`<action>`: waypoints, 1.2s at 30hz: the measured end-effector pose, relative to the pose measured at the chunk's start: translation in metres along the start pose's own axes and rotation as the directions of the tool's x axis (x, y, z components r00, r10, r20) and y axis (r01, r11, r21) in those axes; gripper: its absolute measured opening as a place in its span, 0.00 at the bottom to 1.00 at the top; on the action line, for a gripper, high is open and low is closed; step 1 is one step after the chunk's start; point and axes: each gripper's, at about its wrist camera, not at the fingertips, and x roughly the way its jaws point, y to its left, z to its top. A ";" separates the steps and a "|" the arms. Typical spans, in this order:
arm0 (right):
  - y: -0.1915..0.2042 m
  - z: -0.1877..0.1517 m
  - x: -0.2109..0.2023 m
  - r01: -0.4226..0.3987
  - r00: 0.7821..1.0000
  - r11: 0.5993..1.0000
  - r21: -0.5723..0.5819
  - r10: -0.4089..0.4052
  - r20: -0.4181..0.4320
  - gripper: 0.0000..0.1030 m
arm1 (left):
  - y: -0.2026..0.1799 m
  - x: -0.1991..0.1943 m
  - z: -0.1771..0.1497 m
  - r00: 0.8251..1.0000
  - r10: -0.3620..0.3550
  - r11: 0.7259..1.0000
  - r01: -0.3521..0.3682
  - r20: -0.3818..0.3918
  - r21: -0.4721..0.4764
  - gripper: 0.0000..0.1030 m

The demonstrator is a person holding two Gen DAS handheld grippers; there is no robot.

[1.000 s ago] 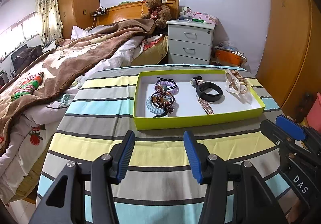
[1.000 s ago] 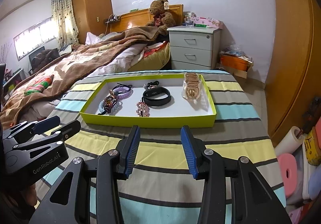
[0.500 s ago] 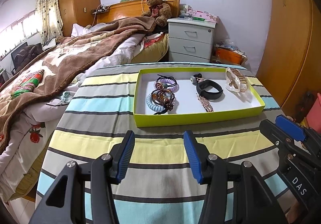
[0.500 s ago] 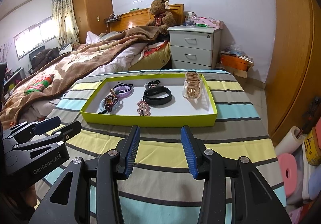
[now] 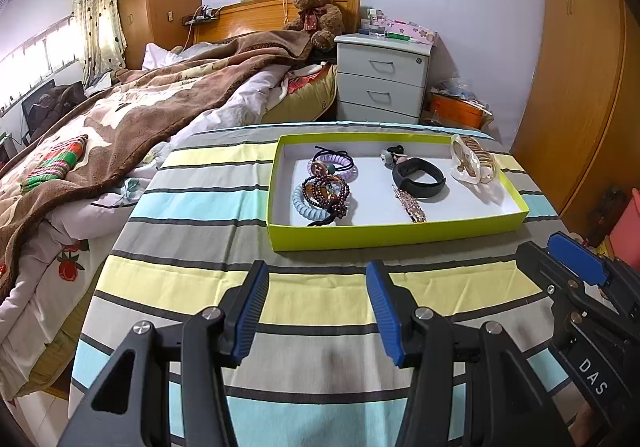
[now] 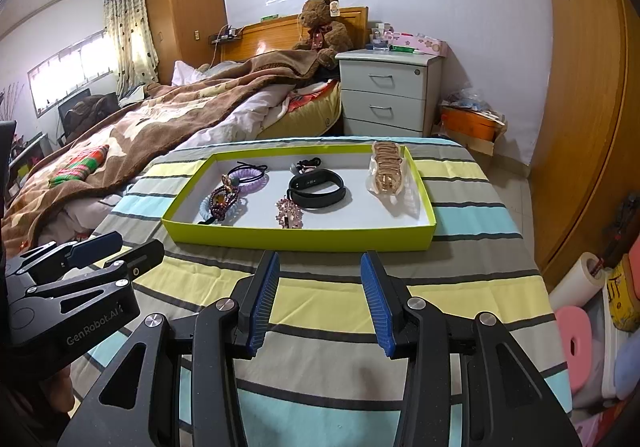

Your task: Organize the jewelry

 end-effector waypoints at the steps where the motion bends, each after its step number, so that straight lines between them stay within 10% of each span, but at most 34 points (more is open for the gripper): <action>1: 0.000 0.000 0.000 0.000 1.000 1.000 0.001 0.000 0.000 0.42 | 0.000 0.000 0.000 1.000 -0.001 1.000 0.001 0.000 -0.001 0.51; 36: 0.001 -0.001 0.000 -0.001 1.000 1.000 0.000 0.001 -0.002 0.42 | 0.001 0.002 -0.001 1.000 0.000 1.000 0.000 -0.016 -0.003 0.51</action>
